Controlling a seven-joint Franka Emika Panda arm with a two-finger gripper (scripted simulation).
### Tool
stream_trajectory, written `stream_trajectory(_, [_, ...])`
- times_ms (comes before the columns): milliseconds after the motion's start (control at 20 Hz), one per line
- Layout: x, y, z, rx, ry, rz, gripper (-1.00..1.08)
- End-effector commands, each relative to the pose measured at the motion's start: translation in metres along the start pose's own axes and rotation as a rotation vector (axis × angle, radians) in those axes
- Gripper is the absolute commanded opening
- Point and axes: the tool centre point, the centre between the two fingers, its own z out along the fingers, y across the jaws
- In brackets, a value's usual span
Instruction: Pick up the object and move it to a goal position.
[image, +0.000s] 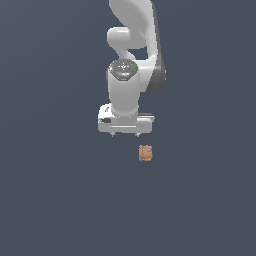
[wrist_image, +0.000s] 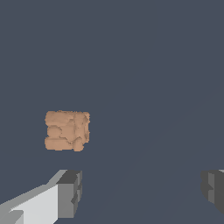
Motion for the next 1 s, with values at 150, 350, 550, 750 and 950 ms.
stream_trajectory(150, [0.001, 0.001, 0.002, 0.002, 0.003, 0.002, 1.00])
stream_trajectory(350, [0.006, 0.006, 0.007, 0.010, 0.012, 0.006, 1.00])
stream_trajectory(550, [0.007, 0.009, 0.008, 0.013, 0.014, 0.007, 1.00])
stream_trajectory(750, [0.007, 0.004, 0.010, 0.012, 0.014, 0.008, 1.00])
stream_trajectory(950, [0.010, -0.010, 0.020, 0.009, 0.017, 0.013, 1.00])
